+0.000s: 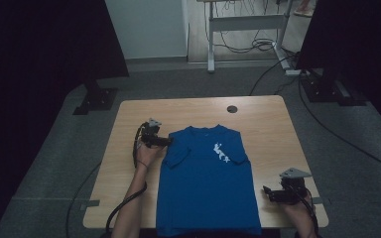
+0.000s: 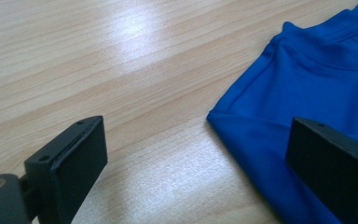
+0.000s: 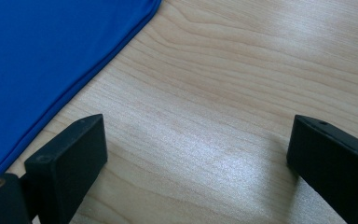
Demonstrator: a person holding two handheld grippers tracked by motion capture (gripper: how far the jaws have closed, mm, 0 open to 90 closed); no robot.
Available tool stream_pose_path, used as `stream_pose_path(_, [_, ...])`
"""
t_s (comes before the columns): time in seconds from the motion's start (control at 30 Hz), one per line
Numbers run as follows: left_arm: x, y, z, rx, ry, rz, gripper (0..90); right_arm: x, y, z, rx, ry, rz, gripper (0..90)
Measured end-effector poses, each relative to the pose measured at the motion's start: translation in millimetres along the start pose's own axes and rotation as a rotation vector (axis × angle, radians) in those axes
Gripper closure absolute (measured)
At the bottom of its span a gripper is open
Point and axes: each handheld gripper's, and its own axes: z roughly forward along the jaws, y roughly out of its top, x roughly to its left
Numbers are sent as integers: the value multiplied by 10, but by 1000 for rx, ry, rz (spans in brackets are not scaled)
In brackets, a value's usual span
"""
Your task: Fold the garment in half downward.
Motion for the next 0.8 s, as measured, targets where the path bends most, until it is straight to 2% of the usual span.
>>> stream_pose_path(0.07, [15, -3, 30, 27, 7, -3, 55, 0, 0, 0, 0, 0, 0, 47])
stream_pose_path(0.13, [21, 4, 34, 21, 9, 2, 54, 0, 0, 0, 0, 0, 0, 47])
stream_pose_path(0.2, [21, 7, 49, 39, 9, 0, 50, 0, 0, 0, 0, 0, 0, 46])
stream_pose_path(0.33, [31, 5, 54, 52, -5, -18, 51, 0, 0, 0, 1, 1, 0, 46])
stream_pose_path(0.8, [21, 0, 51, 55, 6, -22, 46, 5, 20, -12, 6, -4, 15, 62])
